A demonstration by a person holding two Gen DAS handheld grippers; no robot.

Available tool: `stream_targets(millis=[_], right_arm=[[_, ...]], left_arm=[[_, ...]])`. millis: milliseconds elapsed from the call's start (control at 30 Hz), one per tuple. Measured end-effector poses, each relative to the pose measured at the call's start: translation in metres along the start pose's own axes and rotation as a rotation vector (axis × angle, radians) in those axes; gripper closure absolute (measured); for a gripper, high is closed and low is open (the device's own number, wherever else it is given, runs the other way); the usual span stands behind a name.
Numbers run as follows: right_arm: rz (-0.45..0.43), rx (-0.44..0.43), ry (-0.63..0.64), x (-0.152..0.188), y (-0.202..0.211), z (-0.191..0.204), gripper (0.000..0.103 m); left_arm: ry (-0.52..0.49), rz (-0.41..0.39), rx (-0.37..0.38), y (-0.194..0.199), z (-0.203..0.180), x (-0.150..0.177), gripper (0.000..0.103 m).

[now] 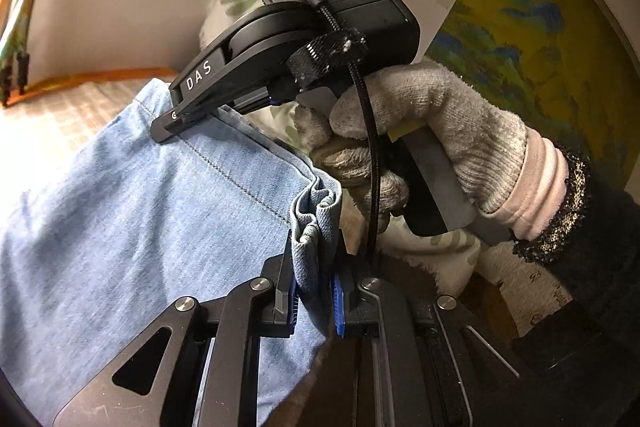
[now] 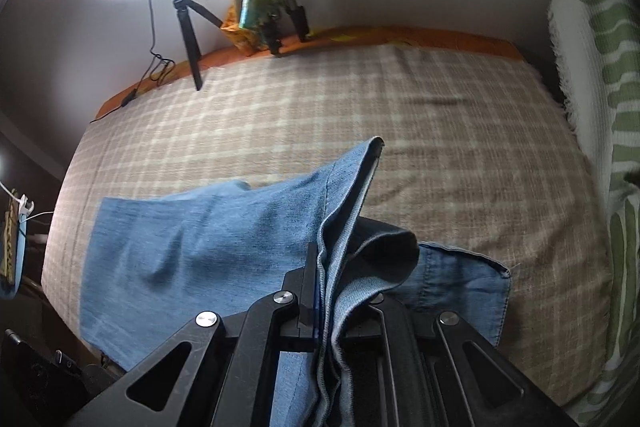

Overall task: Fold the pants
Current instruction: 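Lay the hem end down on the jeans and open both tools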

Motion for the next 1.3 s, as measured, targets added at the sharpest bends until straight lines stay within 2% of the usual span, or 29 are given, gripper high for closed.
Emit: stream_targets(millis=[200,300,433,500,567,600,633,667,733,800,967,1033,1200,1300], right_arm=[[0.02,-0.015,-0.018,0.016,-0.028,-0.021,0.1],[0.023,-0.019,-0.013,0.019,-0.035,-0.025,0.099],[0.025,-0.008,0.004,0.021,-0.038,-0.029,0.1],[0.036,0.006,0.004,0.023,-0.038,-0.031,0.097],[0.049,0.066,0.022,0.025,-0.035,-0.032,0.08],[0.053,0.109,0.035,0.026,-0.032,-0.034,0.075],[0.053,0.16,0.038,0.028,-0.027,-0.038,0.068],[0.048,0.174,0.034,0.028,-0.024,-0.04,0.064],[0.011,0.203,-0.007,0.026,-0.009,-0.044,0.064],[-0.028,0.198,-0.039,0.023,0.003,-0.042,0.063],[-0.148,0.122,-0.069,0.016,0.035,-0.006,0.061],[-0.173,0.08,-0.064,0.012,0.038,0.016,0.061],[-0.208,-0.025,-0.019,0.004,0.04,0.082,0.061],[-0.205,-0.063,0.028,-0.001,0.036,0.119,0.061]], left_arm=[[-0.007,0.068,-0.01,-0.017,0.004,0.012,0.092],[-0.003,0.094,-0.017,-0.022,0.007,0.019,0.088],[0.011,0.136,-0.005,-0.026,0.003,0.027,0.067],[-0.002,0.151,-0.004,-0.023,-0.003,0.029,0.065],[-0.012,0.16,-0.012,-0.02,-0.008,0.031,0.064],[-0.015,0.164,-0.013,-0.018,-0.01,0.032,0.064],[-0.016,0.158,-0.013,-0.009,-0.012,0.031,0.062],[-0.011,0.153,-0.015,-0.005,-0.011,0.03,0.06],[0.007,0.13,-0.015,0.013,-0.01,0.026,0.058],[0.01,0.107,-0.024,0.03,-0.006,0.024,0.058],[0.043,0.04,-0.073,0.09,0.004,0.017,0.057],[0.052,0.014,-0.114,0.116,0.011,0.018,0.053],[0.102,-0.041,-0.196,0.177,0.037,0.038,0.053],[0.164,-0.084,-0.264,0.216,0.06,0.057,0.047]])
Point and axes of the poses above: each gripper's, at about its wrist camera, not at the fingertips, and y roughly against the way its jaws point, z to its left, x to its underside, the point moved 10 cm from there along -y, roughly the way its jaws point, and after that the axes turned 4 degrees about y, right-handed, at the moved point
